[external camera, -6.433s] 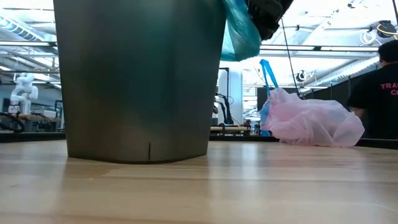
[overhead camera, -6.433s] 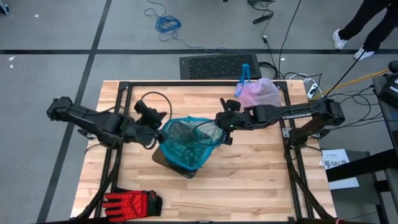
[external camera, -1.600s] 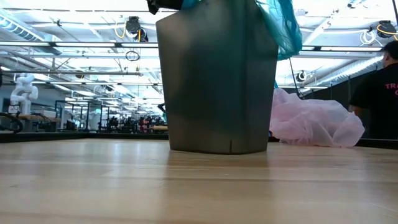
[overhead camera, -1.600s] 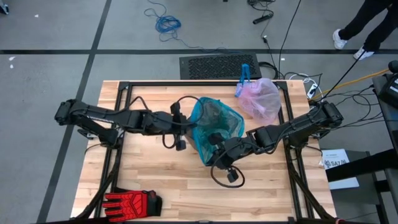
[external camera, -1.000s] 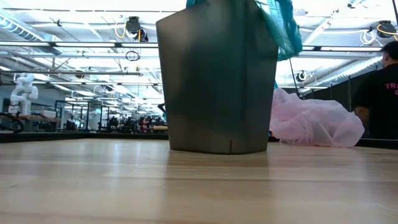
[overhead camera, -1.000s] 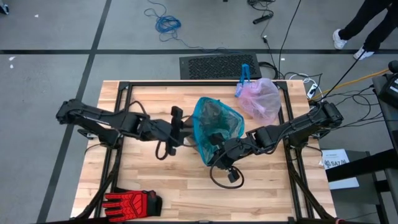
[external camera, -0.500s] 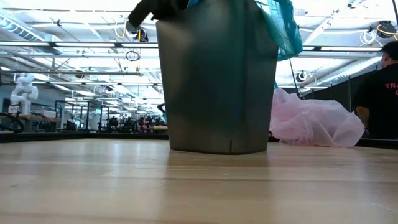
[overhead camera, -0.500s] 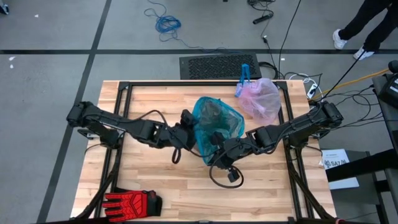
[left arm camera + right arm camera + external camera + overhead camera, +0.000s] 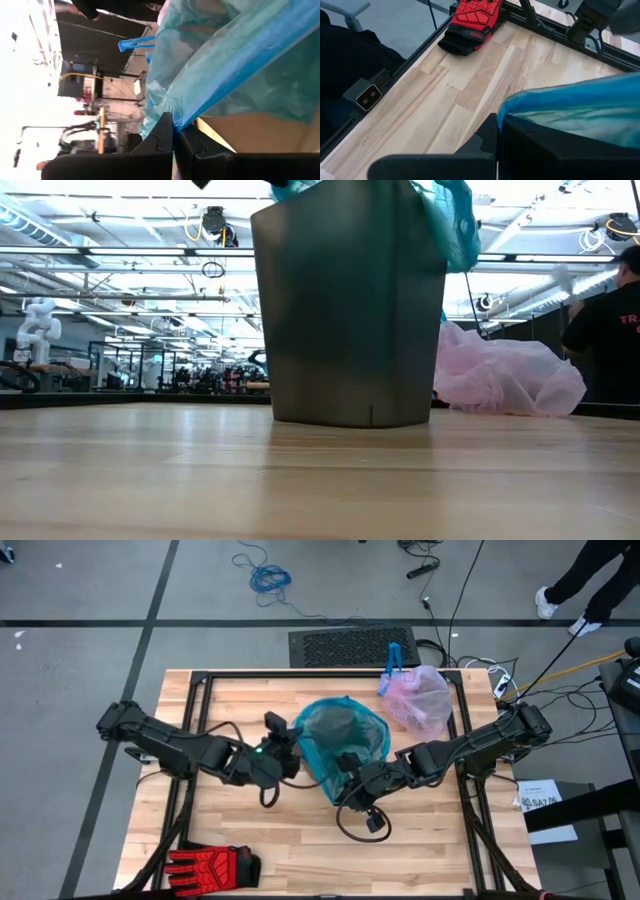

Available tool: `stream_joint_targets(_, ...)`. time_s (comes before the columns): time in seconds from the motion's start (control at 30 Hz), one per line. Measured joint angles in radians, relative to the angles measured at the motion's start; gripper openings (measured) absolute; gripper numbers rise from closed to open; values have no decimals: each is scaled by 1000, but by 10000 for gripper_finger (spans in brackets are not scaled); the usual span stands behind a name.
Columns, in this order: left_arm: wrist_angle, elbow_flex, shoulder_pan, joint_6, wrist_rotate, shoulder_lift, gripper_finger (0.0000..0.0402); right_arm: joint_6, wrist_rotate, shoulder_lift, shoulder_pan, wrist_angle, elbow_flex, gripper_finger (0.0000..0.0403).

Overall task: Place trash/remove bag and relplace
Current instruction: Insert a new trash bag into the trash bin

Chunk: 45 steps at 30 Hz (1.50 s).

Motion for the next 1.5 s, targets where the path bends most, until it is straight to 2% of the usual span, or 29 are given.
stream_joint_targets(0.27, -302, -1, -40, -434, 3, -19, 1, 0, 15, 0, -1, 2, 0, 0)
stream_joint_targets(0.37, -364, -14, -41, -586, 3, -20, 1, 0, 29, 0, -3, 2, 1, 0)
stream_joint_targets(0.77, -355, -135, -80, -930, 27, -20, 0, 26, 34, 0, -3, -13, 1, 0)
stream_joint_targets(1.07, -177, -220, -112, -990, 28, -13, 0, 60, 18, 0, -1, -42, 0, 0)
stream_joint_targets(1.23, -74, -272, -107, -994, 31, -13, 0, 79, 47, 0, -1, -63, 0, 0)
stream_joint_targets(1.5, -54, -284, -106, -987, 71, 12, 10, 113, 78, 0, -2, -103, -1, 0)
